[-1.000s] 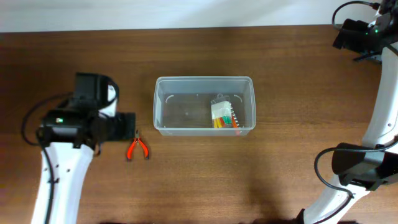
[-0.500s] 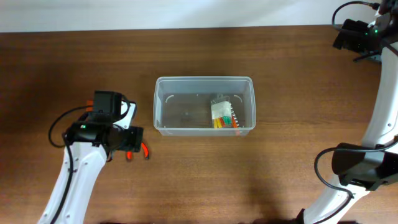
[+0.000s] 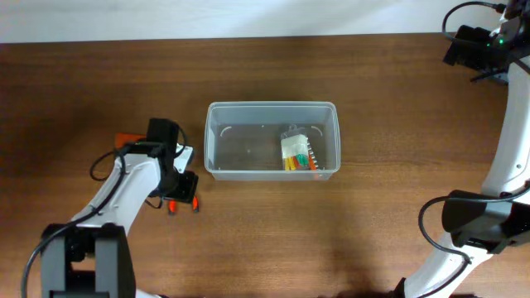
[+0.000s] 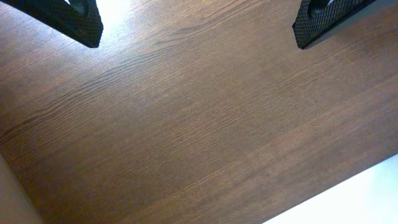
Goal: Pack container
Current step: 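Lower the left gripper onto the red pliers and grasp their handles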
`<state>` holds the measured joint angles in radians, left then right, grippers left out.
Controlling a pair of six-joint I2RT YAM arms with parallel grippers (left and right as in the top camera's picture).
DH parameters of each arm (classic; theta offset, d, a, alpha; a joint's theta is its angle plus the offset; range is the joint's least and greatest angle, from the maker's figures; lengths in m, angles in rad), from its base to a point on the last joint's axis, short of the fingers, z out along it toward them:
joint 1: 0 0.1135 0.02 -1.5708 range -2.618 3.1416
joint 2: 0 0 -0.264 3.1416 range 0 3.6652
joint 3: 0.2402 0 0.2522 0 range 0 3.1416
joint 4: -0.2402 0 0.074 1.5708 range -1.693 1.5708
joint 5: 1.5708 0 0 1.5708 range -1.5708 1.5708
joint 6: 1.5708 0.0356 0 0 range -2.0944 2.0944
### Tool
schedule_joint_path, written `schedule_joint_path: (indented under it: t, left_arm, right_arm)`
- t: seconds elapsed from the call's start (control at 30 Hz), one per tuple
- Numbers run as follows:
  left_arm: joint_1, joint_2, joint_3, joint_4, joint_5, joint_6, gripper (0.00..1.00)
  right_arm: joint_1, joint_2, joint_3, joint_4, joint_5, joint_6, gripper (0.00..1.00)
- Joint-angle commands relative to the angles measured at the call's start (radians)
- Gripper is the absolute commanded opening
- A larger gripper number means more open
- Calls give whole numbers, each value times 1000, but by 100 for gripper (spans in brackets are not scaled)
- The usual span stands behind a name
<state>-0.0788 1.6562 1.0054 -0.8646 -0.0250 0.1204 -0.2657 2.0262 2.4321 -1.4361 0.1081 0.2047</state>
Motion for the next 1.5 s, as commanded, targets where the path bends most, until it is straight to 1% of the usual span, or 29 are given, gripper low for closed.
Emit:
schedule_joint_path:
  t: [0.0, 0.13, 0.23, 0.33, 0.47, 0.6, 0.7, 1.1, 1.17, 1.3, 1.47]
  left_arm:
    - [3, 5, -5, -11, 12, 31, 66]
    - [3, 5, -5, -28, 11, 40, 66]
    - [5, 5, -5, -27, 11, 87, 67]
    - [14, 5, -5, -23, 11, 108, 67]
    - [38, 5, -14, 6, 11, 117, 73]
    - [66, 5, -47, 58, 38, 126, 75]
    - [78, 6, -76, 92, 83, 164, 73]
    - [78, 12, -154, 163, 90, 166, 73]
    - [78, 14, -161, 170, 90, 166, 70]
    - [78, 14, -166, 177, 89, 166, 53]
    - [78, 14, -166, 185, 89, 166, 49]
  right_arm:
    - [3, -11, 14, 2, 8, -6, 98]
    - [3, -11, 14, 2, 9, -6, 98]
    - [3, -11, 14, 2, 8, -6, 99]
    - [3, -11, 14, 2, 8, -6, 99]
    - [3, -11, 14, 2, 8, -6, 99]
    - [3, -11, 14, 2, 8, -6, 99]
    - [3, -11, 14, 2, 9, -6, 99]
    - [3, -11, 14, 2, 8, -6, 99]
    - [3, -11, 14, 2, 8, -6, 99]
    - [3, -11, 14, 2, 8, -6, 99]
    - [3, -11, 14, 2, 9, -6, 99]
